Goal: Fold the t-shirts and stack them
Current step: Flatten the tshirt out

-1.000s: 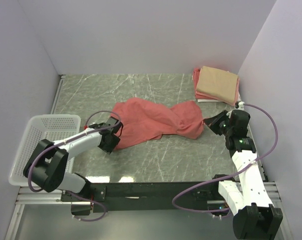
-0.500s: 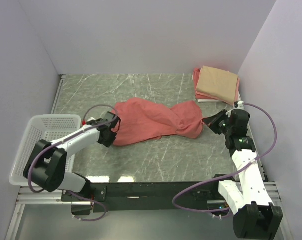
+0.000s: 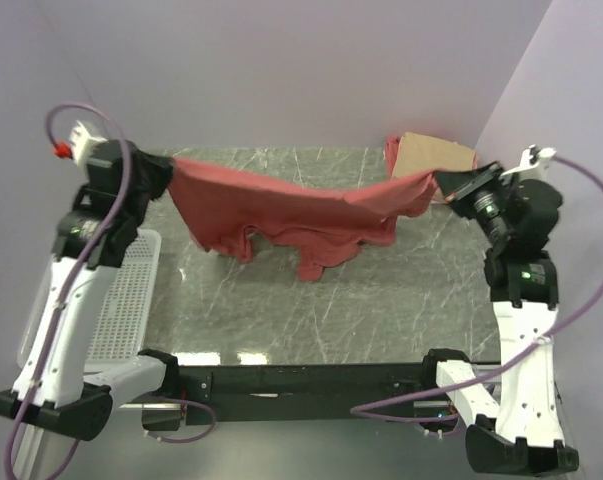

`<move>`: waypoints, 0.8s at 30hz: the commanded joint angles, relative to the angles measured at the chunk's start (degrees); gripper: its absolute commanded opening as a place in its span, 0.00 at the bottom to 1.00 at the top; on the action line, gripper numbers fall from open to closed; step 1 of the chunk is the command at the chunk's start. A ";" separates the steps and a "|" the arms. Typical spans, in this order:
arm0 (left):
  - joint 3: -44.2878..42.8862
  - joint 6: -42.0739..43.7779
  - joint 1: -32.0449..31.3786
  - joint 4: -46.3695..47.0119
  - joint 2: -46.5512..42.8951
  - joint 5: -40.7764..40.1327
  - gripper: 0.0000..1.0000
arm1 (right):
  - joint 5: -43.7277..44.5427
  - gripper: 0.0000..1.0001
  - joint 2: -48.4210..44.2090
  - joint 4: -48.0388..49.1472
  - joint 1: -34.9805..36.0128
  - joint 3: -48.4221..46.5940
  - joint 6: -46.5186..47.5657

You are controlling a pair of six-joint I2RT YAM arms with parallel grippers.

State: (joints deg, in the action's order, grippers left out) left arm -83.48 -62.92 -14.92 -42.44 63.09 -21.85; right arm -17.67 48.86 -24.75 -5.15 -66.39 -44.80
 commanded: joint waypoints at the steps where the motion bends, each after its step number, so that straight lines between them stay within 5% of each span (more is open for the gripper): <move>1: -10.89 7.45 0.24 -1.33 -2.27 0.40 0.01 | 3.08 0.00 -0.70 -2.48 -0.30 -11.28 0.32; 11: -28.31 11.50 0.24 -1.51 -6.05 2.60 0.01 | 8.00 0.00 -0.96 -10.67 -0.30 -38.00 5.42; 24: -20.85 13.17 1.82 14.65 6.94 6.81 0.01 | -0.51 0.00 13.07 14.36 -0.21 -29.77 2.43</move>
State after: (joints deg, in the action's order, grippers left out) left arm -106.21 -51.48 -14.26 -35.27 64.25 -18.20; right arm -15.40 53.84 -20.36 -5.15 -98.83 -41.56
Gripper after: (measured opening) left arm 0.024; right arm 0.023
